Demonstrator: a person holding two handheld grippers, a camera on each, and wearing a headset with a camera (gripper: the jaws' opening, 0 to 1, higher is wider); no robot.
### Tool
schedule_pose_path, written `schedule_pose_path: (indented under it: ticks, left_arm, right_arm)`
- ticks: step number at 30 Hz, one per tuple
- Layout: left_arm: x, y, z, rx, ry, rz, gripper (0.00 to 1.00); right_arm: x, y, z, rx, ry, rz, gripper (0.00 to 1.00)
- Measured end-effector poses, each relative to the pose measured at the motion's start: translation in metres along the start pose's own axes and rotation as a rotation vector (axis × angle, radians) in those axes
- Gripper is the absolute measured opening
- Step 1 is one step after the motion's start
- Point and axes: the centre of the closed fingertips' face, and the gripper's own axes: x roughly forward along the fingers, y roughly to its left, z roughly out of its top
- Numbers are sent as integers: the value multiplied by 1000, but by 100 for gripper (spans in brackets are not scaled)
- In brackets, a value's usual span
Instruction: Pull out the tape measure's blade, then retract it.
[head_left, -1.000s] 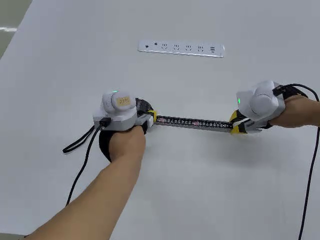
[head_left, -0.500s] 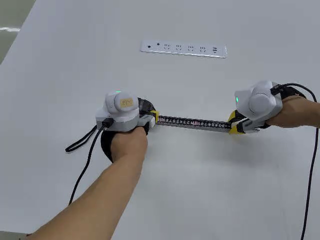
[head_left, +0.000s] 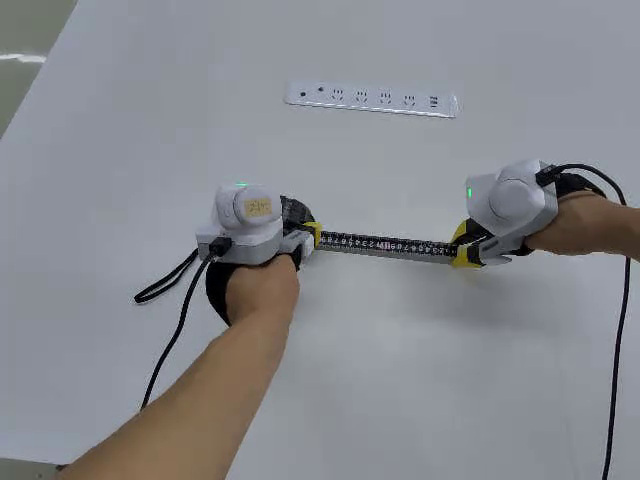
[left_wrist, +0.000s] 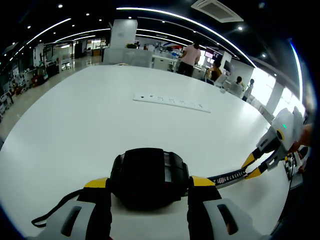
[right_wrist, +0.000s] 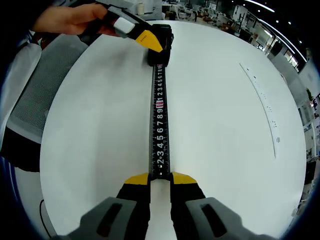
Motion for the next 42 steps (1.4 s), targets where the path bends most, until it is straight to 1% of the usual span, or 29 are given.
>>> schedule_pose_path:
  ticks: [6, 18, 42]
  left_arm:
    - [0, 0, 0, 0, -4, 1, 58]
    - [-2, -1, 0, 2, -2, -4, 58]
    - [0, 0, 0, 8, -5, -10, 58]
  right_arm:
    - [0, 0, 2, 6, -3, 0, 13]
    - [4, 0, 13, 7, -20, -2, 13]
    - [21, -1, 48, 7, -69, -18, 13]
